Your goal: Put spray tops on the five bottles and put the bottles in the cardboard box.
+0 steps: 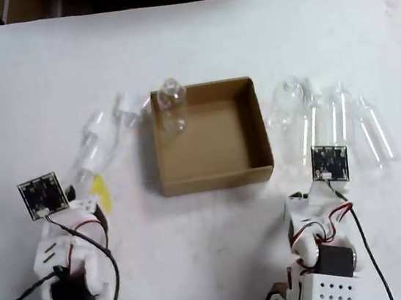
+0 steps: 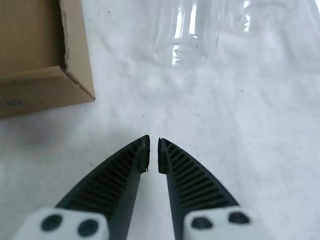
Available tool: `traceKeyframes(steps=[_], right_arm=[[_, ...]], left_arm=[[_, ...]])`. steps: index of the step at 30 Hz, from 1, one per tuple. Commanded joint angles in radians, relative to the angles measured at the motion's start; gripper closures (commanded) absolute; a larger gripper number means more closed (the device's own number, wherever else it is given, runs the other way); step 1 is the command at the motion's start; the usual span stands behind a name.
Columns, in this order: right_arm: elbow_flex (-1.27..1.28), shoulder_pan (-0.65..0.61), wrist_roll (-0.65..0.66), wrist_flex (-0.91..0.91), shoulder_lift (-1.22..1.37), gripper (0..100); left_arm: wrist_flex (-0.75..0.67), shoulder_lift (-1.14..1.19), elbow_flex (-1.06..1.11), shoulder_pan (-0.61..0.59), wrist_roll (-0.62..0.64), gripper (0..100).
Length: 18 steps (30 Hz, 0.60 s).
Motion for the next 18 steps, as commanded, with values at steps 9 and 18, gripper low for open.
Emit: traceKeyframes(steps=[9,18], right_arm=[[-0.018,0.134,0.008,-0.188,-0.010,98.4],[-0.015,0.407,0.012,-0.461,-0.010,98.4]], left_arm=[[-0.026,-0.010,-0.023,0.013,0.011,82],[-0.026,-0.010,-0.023,0.013,0.011,82]])
